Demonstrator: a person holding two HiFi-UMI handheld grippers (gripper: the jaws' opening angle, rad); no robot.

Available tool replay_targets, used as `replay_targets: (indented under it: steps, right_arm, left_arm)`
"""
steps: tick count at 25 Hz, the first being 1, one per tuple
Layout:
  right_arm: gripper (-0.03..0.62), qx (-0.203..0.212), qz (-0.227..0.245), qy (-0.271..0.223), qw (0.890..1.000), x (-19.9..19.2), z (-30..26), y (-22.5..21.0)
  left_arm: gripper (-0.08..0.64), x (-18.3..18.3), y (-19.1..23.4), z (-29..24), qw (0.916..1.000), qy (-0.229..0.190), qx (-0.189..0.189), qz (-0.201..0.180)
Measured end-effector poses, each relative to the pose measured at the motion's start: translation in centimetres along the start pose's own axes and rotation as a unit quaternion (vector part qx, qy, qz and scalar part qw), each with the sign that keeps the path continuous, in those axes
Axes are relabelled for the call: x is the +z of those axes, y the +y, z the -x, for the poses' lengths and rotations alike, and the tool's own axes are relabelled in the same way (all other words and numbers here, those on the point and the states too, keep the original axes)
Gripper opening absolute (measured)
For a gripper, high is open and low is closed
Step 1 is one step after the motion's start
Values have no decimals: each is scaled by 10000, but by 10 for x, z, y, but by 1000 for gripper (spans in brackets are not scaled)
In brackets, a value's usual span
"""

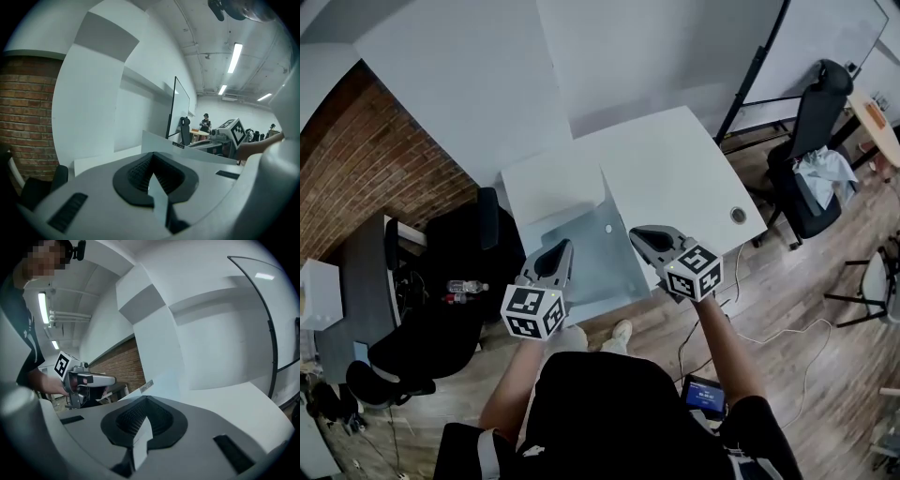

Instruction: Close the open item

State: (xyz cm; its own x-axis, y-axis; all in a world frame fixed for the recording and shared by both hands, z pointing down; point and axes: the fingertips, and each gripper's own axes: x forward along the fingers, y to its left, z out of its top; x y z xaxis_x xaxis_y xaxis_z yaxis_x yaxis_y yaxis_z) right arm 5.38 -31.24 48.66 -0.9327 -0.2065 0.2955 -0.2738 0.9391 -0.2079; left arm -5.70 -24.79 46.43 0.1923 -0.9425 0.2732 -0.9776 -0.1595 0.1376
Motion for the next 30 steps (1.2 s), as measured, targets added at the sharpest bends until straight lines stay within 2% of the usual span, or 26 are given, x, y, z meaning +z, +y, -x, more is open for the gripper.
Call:
replay_targets:
  steps: [7,12,20,30]
  right_arm:
    - [37,301,13,141,9994,2,-28,17]
    - [37,537,166,399,9976,-3,-53,33]
    - [37,995,455,858,9903,-23,-92,67]
    - [37,1374,846,1363,9774,-47,-138,96]
  left_arm:
    - [9,-2,21,9,10000,18,76,48]
    - [9,-5,46,21,9995,-1,287,165]
    - [9,-23,83,42,9972,6,590,456]
    - [9,-48,125,71,9924,50,979,744]
